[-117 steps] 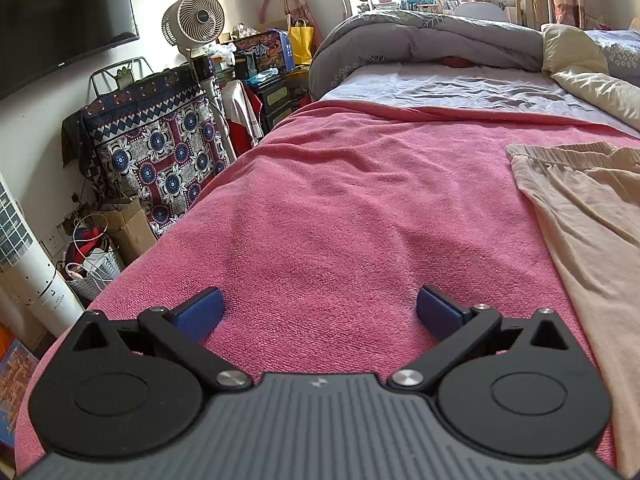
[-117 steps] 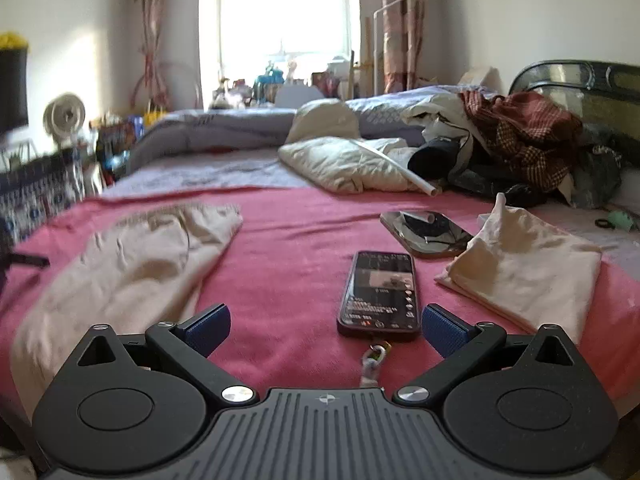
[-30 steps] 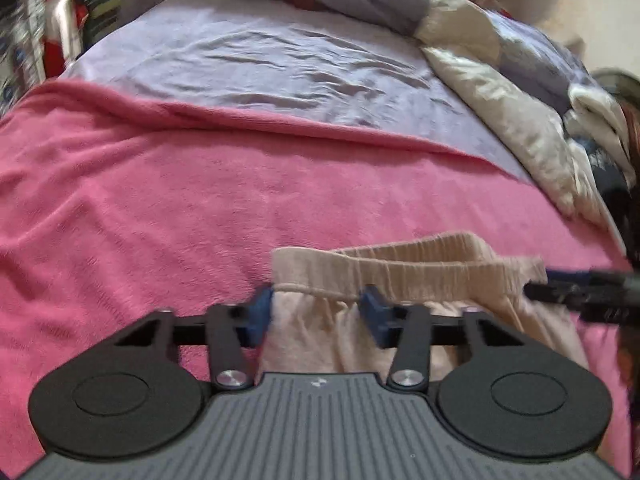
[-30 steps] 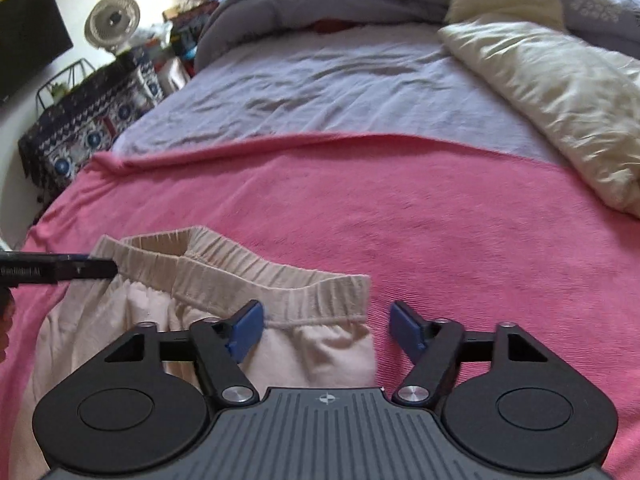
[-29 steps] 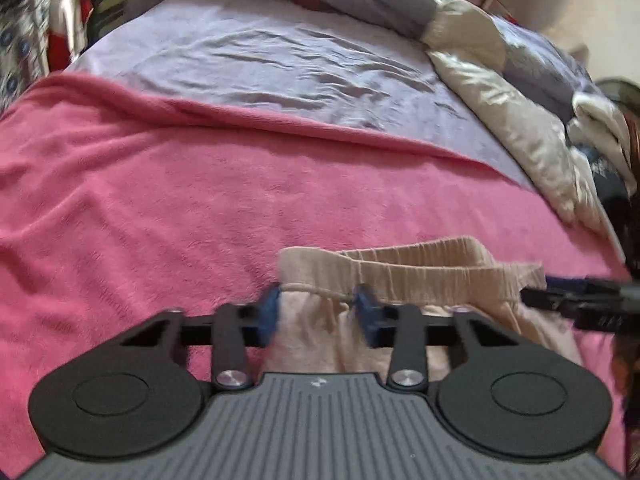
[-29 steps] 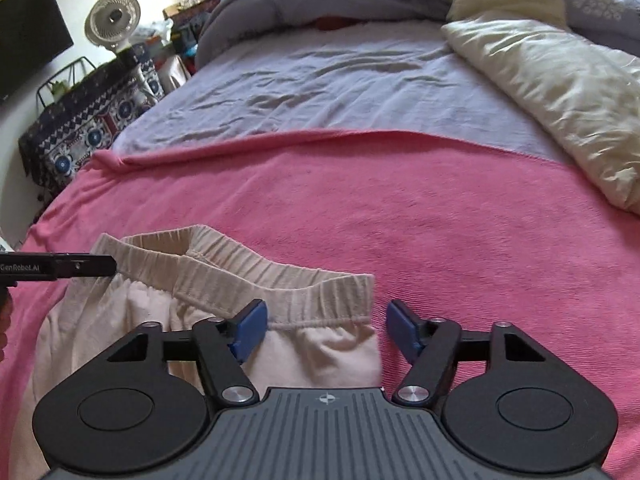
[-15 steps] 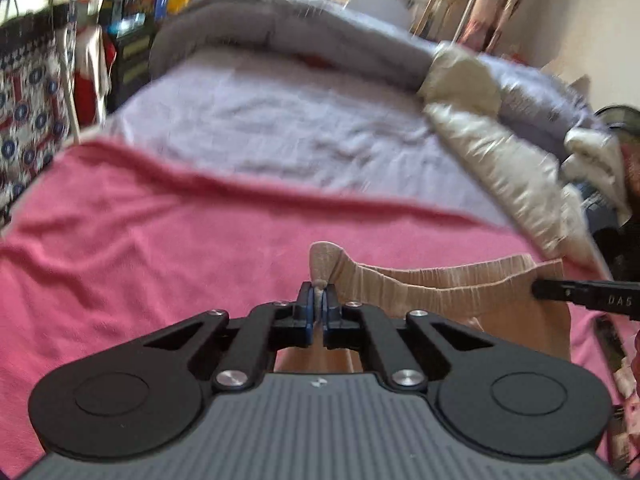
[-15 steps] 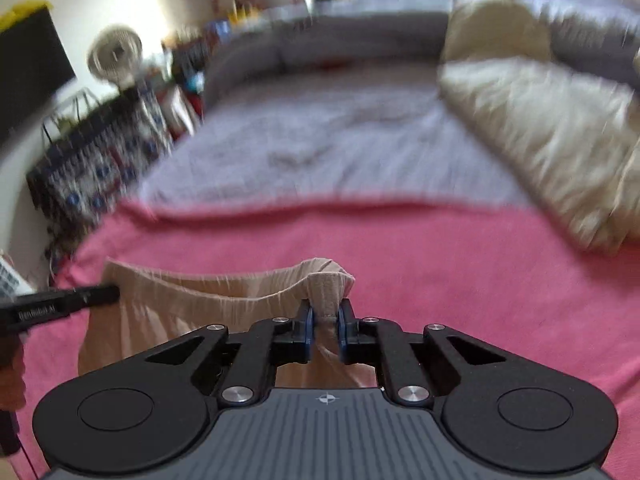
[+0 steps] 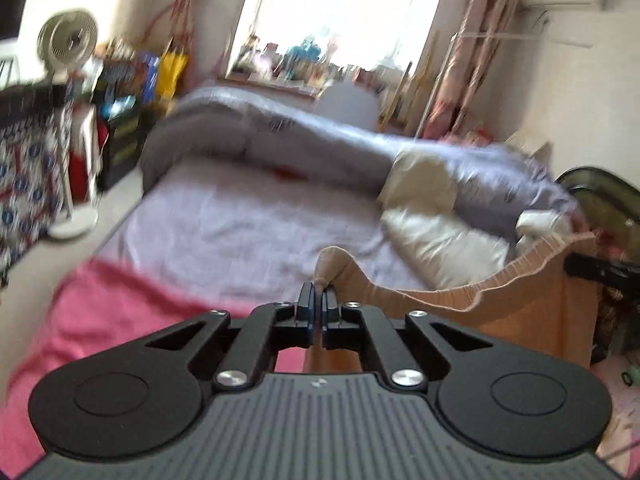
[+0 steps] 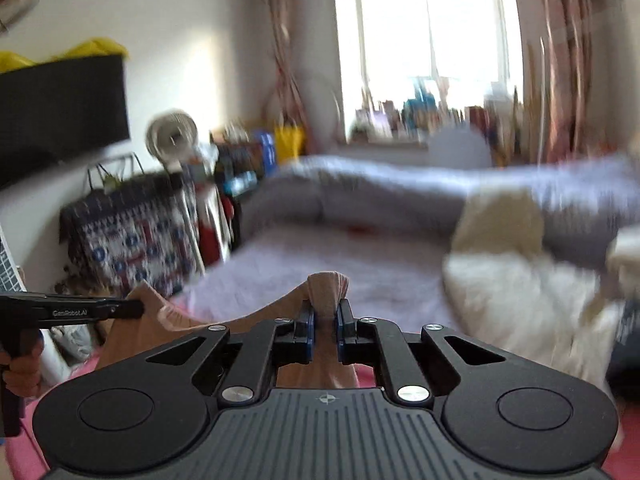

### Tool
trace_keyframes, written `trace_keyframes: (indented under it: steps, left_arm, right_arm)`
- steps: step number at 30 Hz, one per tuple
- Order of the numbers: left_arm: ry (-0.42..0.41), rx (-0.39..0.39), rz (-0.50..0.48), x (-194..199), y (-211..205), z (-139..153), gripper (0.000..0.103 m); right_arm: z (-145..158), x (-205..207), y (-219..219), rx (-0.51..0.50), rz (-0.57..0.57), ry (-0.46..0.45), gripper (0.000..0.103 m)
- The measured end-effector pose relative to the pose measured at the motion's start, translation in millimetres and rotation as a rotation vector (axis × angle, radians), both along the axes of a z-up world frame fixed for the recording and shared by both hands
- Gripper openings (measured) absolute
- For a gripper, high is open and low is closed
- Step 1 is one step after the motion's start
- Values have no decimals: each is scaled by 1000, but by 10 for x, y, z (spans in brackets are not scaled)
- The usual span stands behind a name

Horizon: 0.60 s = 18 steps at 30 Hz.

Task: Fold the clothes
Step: 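Lift the waistband, lay the pants flat, and open both tools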

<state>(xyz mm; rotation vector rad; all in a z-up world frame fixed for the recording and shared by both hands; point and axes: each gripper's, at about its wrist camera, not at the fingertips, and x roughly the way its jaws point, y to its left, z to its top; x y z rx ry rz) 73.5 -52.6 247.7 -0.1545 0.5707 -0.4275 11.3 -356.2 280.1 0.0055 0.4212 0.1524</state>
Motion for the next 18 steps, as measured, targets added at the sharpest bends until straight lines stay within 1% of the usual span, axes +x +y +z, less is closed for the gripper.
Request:
trace_keyframes:
  steps: [2, 4, 5, 6, 7, 8, 9, 10, 11, 12, 13, 14, 15, 16, 17, 18]
  left_arm:
    - [-18, 35, -18, 255, -74, 34, 0]
    - [-35, 77, -34, 536, -165, 36, 0]
    - [-42, 121, -35, 693, -248, -37, 1]
    - [-47, 184, -32, 862, -362, -168, 2]
    - [-40, 247, -31, 1030, -469, -324, 3]
    - [6, 320, -38, 1244, -584, -572, 7]
    - [79, 386, -42, 1450, -690, -862, 16]
    - [172, 442, -31, 1612, -745, -1162, 18]
    - [278, 498, -10, 1763, -774, -1480, 18]
    - [349, 541, 19, 1837, -773, -1703, 17]
    - [393, 573, 54, 1850, -750, -1852, 16]
    - [412, 561, 77, 1812, -688, -1932, 16]
    - [413, 515, 90, 1733, -596, -1958, 18]
    - [412, 453, 99, 1637, -483, -1963, 30]
    - [409, 400, 111, 1540, -377, -1944, 44]
    - [401, 373, 129, 1449, -298, -1921, 49]
  right_arm:
    - [124, 188, -12, -45, 8, -55, 12]
    - [81, 510, -20, -102, -1, -95, 12]
    - [0, 702, -14, -129, -11, -102, 12]
    - [-151, 927, -5, -159, -24, -91, 14]
    - [-349, 1173, 5, -191, -42, -67, 24]
    - [-590, 1403, 1, -220, -75, -8, 43]
    - [-858, 1622, -13, -246, -120, 75, 51]
    - [-1127, 1841, -26, -272, -164, 158, 57]
    - [-1356, 1976, -53, -280, -194, 250, 56]
    - [-1559, 2056, -89, -277, -215, 347, 56]
    - [-1678, 2025, -122, -253, -223, 391, 56]
    - [-1744, 1923, -152, -216, -222, 402, 62]
    - [-1778, 1771, -183, -179, -215, 395, 68]
    - [-1787, 1579, -211, -147, -202, 375, 82]
    - [-1783, 1377, -219, -125, -181, 359, 87]
    - [-1773, 1173, -215, -108, -157, 347, 87]
